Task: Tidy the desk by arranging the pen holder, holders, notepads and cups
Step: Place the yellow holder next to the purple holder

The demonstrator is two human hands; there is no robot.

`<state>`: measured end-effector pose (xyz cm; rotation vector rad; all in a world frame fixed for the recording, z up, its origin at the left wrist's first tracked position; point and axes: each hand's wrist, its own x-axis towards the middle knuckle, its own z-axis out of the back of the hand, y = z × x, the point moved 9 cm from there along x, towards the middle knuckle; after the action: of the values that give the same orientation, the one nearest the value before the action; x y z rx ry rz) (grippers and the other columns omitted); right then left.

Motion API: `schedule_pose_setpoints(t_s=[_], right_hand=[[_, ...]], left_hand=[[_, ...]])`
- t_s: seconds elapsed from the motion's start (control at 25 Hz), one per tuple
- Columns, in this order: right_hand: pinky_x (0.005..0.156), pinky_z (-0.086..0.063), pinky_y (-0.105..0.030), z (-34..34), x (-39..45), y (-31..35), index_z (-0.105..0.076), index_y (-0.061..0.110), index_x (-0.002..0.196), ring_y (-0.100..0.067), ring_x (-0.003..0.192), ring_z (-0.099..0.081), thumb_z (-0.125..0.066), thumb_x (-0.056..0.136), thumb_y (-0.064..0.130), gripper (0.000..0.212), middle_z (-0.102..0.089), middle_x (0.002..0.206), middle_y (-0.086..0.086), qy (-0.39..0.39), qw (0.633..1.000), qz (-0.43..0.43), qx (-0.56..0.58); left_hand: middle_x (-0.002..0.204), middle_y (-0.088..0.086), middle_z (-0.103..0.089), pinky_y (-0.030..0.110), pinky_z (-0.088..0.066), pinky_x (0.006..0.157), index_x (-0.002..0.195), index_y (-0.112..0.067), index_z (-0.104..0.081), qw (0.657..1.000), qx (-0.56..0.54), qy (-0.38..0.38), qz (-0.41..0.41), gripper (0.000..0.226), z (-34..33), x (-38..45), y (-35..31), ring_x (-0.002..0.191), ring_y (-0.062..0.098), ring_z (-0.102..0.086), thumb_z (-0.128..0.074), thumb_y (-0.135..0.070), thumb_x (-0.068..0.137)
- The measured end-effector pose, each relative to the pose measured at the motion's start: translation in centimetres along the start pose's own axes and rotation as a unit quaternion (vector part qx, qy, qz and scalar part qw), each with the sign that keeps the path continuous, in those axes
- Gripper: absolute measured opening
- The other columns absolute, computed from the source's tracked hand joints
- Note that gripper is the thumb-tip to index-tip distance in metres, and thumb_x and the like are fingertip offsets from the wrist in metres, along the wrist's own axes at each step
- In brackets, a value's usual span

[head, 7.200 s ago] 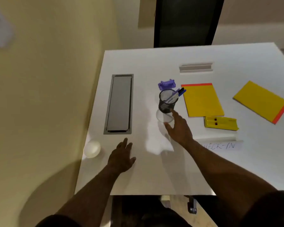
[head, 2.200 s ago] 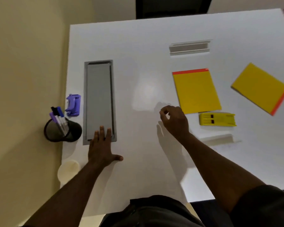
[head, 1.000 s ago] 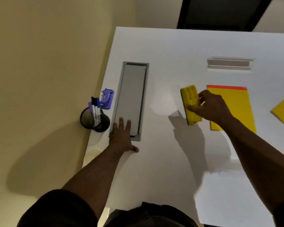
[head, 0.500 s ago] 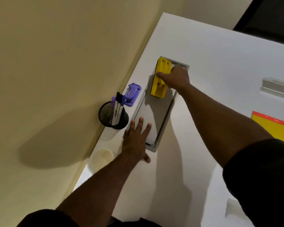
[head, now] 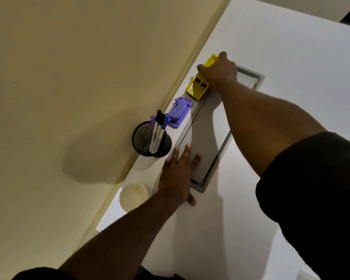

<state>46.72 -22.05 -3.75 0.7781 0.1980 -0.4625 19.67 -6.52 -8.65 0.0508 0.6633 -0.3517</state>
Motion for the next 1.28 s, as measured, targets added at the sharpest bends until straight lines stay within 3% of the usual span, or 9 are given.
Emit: schedule_pose_setpoints(t_s=[0.16,0.44,0.64,0.8,0.92,1.08,1.28], right_hand=[[0.090,-0.046,-0.041,-0.4,0.6,0.7,-0.041,0.015,0.131,-0.031,0.121,-0.051,-0.063,0.082,0.051,0.064,-0.053,0.131,-0.012,-0.007,1.000,0.010,-0.006],[0.092,-0.045,-0.039,-0.9,1.0,0.6,-0.045,0.013,0.129,-0.031,0.119,-0.052,-0.064,0.084,0.046,0.059,-0.054,0.129,-0.015,-0.010,0.999,0.036,0.004],[0.093,-0.045,-0.039,-0.3,0.3,0.5,-0.039,0.015,0.138,-0.031,0.120,-0.051,-0.065,0.084,0.044,0.066,-0.053,0.132,-0.015,-0.001,0.998,0.059,0.017],[0.090,-0.043,-0.035,2.4,-2.5,-1.0,-0.044,0.014,0.135,-0.026,0.116,-0.055,-0.061,0.087,0.049,0.062,-0.059,0.128,-0.012,-0.058,0.993,0.098,0.041],[0.087,-0.042,-0.030,4.8,-6.4,-4.4,-0.054,0.015,0.125,-0.022,0.107,-0.062,-0.053,0.089,0.052,0.052,-0.067,0.115,-0.009,-0.113,0.988,0.099,0.046],[0.069,-0.035,-0.020,9.4,-14.0,-11.4,-0.065,0.015,0.106,-0.017,0.081,-0.065,-0.053,0.091,0.044,0.034,-0.070,0.086,-0.004,-0.196,0.977,0.062,0.061],[0.068,-0.041,-0.024,13.8,-22.3,-20.8,-0.068,0.012,0.098,-0.017,0.077,-0.064,-0.057,0.090,0.032,0.024,-0.070,0.085,-0.005,-0.241,0.969,-0.002,0.062]], left_hand=[[0.154,0.003,0.034,0.052,0.002,0.115,0.143,-0.038,0.027,1.000,-0.013,0.005,-0.004,0.143,0.2,-0.2,-0.1,0.142,0.036,0.026,-0.082,-0.061,0.054],[0.154,0.004,0.034,0.052,0.001,0.116,0.143,-0.037,0.027,1.000,-0.006,0.012,-0.004,0.142,0.2,-0.1,-0.3,0.142,0.037,0.026,-0.081,-0.063,0.054],[0.154,0.005,0.035,0.051,0.000,0.116,0.143,-0.036,0.027,1.000,0.006,0.013,-0.004,0.143,0.2,0.0,-0.3,0.141,0.036,0.027,-0.079,-0.066,0.053],[0.154,0.006,0.033,0.052,-0.002,0.116,0.146,-0.034,0.024,1.000,0.010,0.015,-0.003,0.141,0.5,-0.2,-0.3,0.142,0.035,0.026,-0.078,-0.068,0.054],[0.155,0.005,0.033,0.051,-0.003,0.116,0.146,-0.034,0.023,1.000,0.003,0.016,0.000,0.141,0.8,-0.7,-0.1,0.142,0.034,0.026,-0.080,-0.064,0.055],[0.155,0.004,0.032,0.052,-0.007,0.117,0.146,-0.035,0.023,1.000,0.001,0.007,-0.009,0.143,1.1,-1.1,-0.5,0.143,0.034,0.025,-0.081,-0.064,0.052],[0.155,0.006,0.032,0.054,-0.012,0.116,0.145,-0.033,0.026,1.000,0.019,0.000,-0.013,0.147,1.1,-1.3,-0.6,0.143,0.037,0.021,-0.080,-0.069,0.049]])
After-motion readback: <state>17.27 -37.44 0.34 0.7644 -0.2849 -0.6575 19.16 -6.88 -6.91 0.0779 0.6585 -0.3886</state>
